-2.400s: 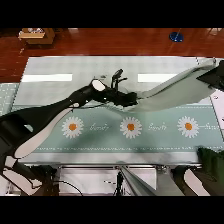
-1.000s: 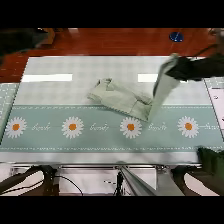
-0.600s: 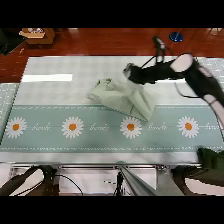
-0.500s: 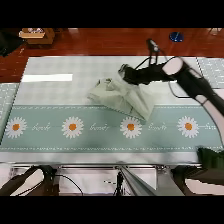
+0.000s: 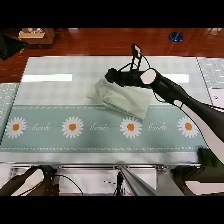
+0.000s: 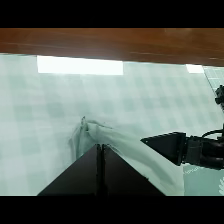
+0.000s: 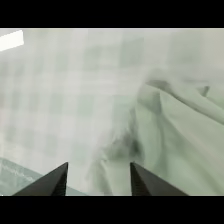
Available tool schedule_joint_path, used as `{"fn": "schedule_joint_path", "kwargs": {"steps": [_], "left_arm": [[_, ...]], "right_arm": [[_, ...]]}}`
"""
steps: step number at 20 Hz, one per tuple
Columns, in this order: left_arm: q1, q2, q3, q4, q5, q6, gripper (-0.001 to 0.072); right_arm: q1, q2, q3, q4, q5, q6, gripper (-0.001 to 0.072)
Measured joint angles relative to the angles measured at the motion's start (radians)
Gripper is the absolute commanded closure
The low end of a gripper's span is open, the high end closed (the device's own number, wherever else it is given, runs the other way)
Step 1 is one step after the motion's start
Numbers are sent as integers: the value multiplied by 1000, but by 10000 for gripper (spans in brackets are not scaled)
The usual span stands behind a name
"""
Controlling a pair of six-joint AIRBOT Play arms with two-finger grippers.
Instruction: Fold the shirts.
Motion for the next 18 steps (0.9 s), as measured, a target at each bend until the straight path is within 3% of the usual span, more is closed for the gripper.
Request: {"fn": "schedule_joint_path", "kwargs": {"steps": [4, 7, 10, 12, 13, 15, 18], "left_arm": [[0, 0, -34, 1, -3, 2, 685], [0, -1, -47, 13, -3, 5, 659], [0, -2, -53, 42, -3, 6, 435], [0, -2, -54, 56, -3, 6, 435], [0, -2, -55, 60, -2, 6, 435], [0, -2, -55, 67, -2, 6, 435], [0, -2, -55, 72, -3, 6, 435]], "right_arm": [[-37, 55, 1, 8, 0, -26, 267], [-143, 146, 1, -96, 116, -36, 267], [-298, 236, 1, -373, 401, -9, 332], [-405, 267, -15, -592, 629, 5, 324], [-457, 275, -34, -659, 715, 4, 266], [-552, 288, -99, -663, 805, -4, 232], [-629, 295, -237, -466, 743, -7, 232]]}}
